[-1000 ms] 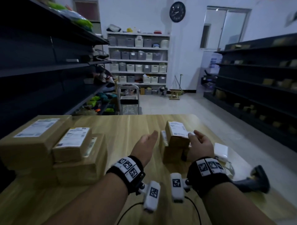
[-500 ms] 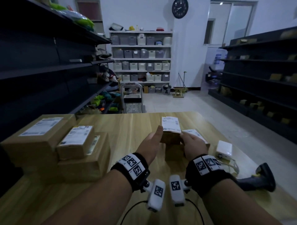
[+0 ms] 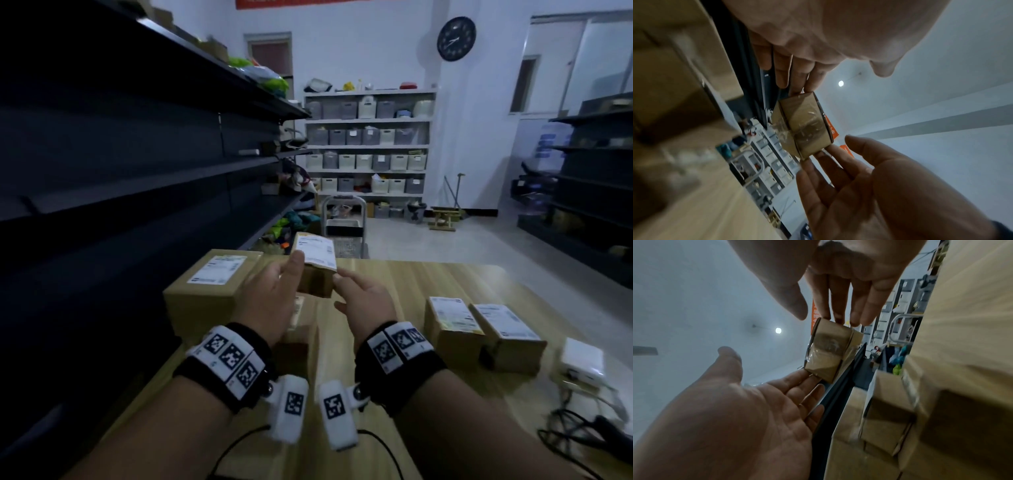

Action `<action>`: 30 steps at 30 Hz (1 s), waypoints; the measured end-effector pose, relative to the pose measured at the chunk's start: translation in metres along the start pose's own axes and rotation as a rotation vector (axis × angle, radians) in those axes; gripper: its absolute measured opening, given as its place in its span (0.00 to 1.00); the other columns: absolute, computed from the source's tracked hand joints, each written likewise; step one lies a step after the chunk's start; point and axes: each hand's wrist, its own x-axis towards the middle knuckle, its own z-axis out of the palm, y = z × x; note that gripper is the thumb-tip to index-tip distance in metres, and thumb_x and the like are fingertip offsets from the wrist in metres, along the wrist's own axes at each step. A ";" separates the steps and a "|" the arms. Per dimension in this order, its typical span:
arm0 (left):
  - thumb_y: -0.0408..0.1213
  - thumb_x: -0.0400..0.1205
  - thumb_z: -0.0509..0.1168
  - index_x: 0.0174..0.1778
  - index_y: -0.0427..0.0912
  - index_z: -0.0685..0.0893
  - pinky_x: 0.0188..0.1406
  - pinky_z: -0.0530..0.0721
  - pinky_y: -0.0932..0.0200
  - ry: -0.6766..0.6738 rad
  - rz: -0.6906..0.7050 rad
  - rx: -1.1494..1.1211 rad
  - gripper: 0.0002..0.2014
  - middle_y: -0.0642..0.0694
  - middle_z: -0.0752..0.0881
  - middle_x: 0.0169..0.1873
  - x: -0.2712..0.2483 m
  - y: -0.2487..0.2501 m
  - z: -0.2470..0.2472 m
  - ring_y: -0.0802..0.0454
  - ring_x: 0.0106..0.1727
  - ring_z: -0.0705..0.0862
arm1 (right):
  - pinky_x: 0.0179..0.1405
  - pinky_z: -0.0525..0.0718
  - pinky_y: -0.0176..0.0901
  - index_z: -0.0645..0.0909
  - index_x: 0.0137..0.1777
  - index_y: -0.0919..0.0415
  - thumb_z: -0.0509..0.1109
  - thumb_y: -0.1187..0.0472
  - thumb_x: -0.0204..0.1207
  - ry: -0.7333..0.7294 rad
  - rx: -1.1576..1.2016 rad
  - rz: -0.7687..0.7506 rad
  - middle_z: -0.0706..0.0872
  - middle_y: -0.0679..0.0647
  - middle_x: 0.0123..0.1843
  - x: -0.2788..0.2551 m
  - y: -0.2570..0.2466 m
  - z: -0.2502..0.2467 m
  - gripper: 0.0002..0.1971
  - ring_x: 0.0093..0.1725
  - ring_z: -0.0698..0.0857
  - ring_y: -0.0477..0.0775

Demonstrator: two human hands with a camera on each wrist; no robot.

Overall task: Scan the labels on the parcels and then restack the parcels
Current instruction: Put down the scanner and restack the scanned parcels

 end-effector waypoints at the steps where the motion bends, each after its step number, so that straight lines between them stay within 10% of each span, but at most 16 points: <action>1: 0.89 0.76 0.40 0.66 0.56 0.88 0.78 0.80 0.39 0.021 0.001 0.029 0.49 0.52 0.91 0.63 0.001 0.000 -0.013 0.45 0.68 0.86 | 0.68 0.89 0.54 0.94 0.60 0.48 0.75 0.56 0.82 -0.025 -0.003 -0.012 0.97 0.43 0.52 -0.002 -0.001 0.013 0.10 0.58 0.92 0.47; 9: 0.95 0.56 0.21 0.79 0.53 0.86 0.92 0.61 0.30 -0.006 -0.120 0.285 0.75 0.44 0.85 0.81 0.029 -0.048 -0.063 0.41 0.87 0.76 | 0.69 0.87 0.48 0.91 0.57 0.42 0.73 0.56 0.85 -0.151 -0.157 0.014 0.94 0.37 0.50 -0.006 0.017 0.062 0.08 0.60 0.91 0.46; 13: 0.77 0.89 0.42 0.88 0.49 0.79 0.94 0.60 0.39 0.044 -0.176 0.211 0.45 0.44 0.76 0.90 0.024 -0.058 -0.075 0.42 0.92 0.71 | 0.77 0.83 0.55 0.82 0.80 0.47 0.72 0.53 0.86 -0.175 -0.148 0.049 0.88 0.34 0.57 -0.006 0.025 0.062 0.22 0.66 0.86 0.47; 20: 0.65 0.96 0.44 0.91 0.47 0.75 0.97 0.44 0.34 0.004 -0.160 0.341 0.36 0.42 0.67 0.95 0.022 -0.060 -0.073 0.42 0.98 0.52 | 0.69 0.84 0.48 0.80 0.81 0.43 0.73 0.55 0.86 -0.183 -0.113 0.048 0.86 0.28 0.56 0.001 0.027 0.063 0.23 0.62 0.86 0.40; 30: 0.71 0.90 0.51 0.75 0.53 0.88 0.84 0.76 0.32 0.144 0.069 0.196 0.33 0.50 0.88 0.75 0.019 -0.064 -0.060 0.42 0.82 0.80 | 0.79 0.82 0.62 0.77 0.84 0.47 0.73 0.51 0.86 -0.176 -0.073 0.042 0.85 0.48 0.78 0.007 0.035 0.049 0.27 0.74 0.84 0.51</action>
